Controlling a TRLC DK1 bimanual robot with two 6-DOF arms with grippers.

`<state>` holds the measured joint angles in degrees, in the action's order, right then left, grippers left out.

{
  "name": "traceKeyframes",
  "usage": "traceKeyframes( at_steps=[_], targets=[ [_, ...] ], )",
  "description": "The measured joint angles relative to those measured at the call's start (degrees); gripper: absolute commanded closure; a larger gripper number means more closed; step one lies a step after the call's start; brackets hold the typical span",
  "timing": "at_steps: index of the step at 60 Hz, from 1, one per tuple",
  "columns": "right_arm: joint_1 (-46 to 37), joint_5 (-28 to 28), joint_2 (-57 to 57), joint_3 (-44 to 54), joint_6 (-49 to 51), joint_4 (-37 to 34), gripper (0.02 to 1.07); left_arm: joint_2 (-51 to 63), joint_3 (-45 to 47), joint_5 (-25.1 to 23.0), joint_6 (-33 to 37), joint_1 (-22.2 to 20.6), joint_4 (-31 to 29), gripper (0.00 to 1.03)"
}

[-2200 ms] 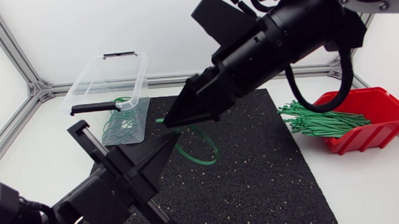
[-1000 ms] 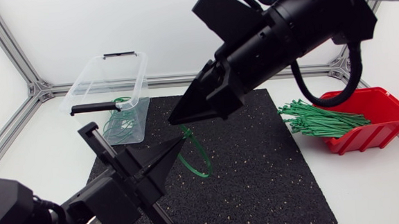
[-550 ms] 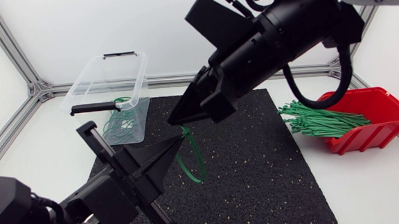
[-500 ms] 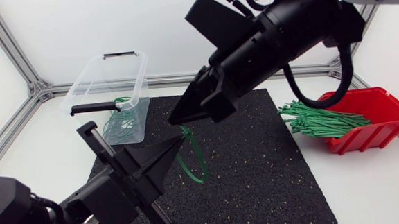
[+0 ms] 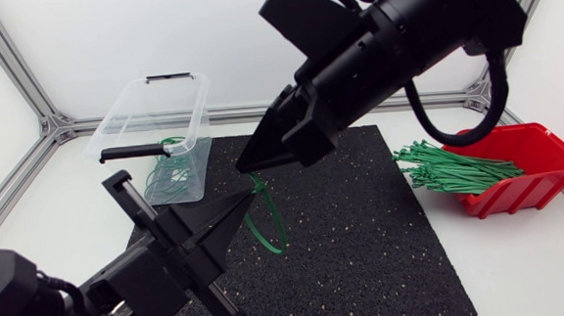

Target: Take a green cable tie from the red box, thread the tail through the head to close it, then place it in the transparent bin on the left.

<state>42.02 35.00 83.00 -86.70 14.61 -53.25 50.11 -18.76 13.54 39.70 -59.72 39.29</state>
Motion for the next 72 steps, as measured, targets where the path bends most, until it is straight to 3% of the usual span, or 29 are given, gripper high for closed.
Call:
traceKeyframes(
  at_steps=[4,20,30,43,59,72],
  targets=[
    [0.0,-0.37,0.0,0.0,-0.02,-0.52,0.61,-0.15,0.09,0.0,0.0,0.0,-0.02,1.0],
    [0.0,-0.61,0.0,0.0,-0.02,-2.1,0.61,-0.24,0.13,0.0,0.0,0.0,-0.02,1.0],
    [0.0,-0.61,0.0,0.0,0.0,-2.1,0.7,-0.24,0.13,0.0,-0.02,0.0,-0.02,1.0],
    [0.44,-0.59,-0.04,0.0,0.0,-2.1,1.02,-0.24,0.13,0.02,-0.02,0.0,-0.02,1.0],
    [1.25,-0.35,-0.17,-0.26,-0.02,-3.61,1.02,-0.24,0.13,0.04,0.0,-0.17,-0.11,1.0],
    [1.84,-0.5,-0.17,-1.81,-0.72,-5.35,1.02,-0.24,-0.02,0.31,-0.02,-2.89,-0.94,1.0]
  ],
)
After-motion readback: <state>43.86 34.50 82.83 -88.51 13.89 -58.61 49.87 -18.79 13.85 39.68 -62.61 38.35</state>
